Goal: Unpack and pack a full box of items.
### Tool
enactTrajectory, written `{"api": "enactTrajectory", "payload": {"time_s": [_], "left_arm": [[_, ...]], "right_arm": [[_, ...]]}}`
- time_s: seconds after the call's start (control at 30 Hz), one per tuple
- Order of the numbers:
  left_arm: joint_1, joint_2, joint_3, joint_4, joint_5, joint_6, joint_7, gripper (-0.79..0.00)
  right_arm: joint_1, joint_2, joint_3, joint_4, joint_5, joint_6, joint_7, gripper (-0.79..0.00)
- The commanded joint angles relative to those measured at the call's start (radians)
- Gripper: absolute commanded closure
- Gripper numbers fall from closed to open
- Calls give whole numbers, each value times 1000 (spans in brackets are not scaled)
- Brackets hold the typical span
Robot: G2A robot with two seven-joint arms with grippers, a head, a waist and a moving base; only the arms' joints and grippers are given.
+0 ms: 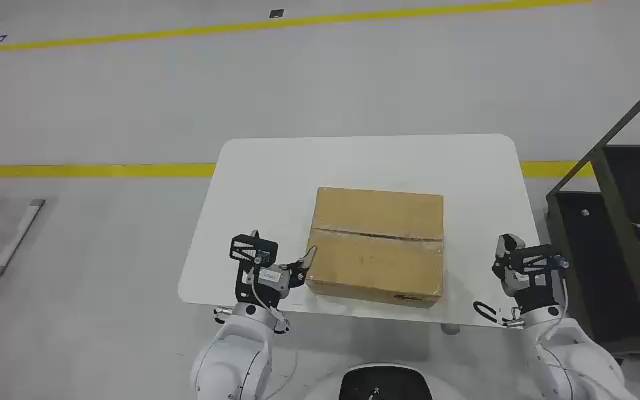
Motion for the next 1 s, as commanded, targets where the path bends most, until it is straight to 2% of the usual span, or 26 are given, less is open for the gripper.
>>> {"api": "enactTrajectory", "payload": {"time_s": [0.0, 0.3, 0.7, 0.97], "left_arm": [[0, 0, 0, 0, 0, 0, 0, -785], [0, 0, 0, 0, 0, 0, 0, -785], [0, 0, 0, 0, 0, 0, 0, -785], [0, 0, 0, 0, 0, 0, 0, -785]], "right_arm": [[0, 0, 0, 0, 0, 0, 0, 0], [45, -4, -33, 58, -9, -35, 29, 0], [206, -18, -150, 209, -53, -103, 51, 0], [290, -25, -190, 270, -76, -131, 54, 0]]}}
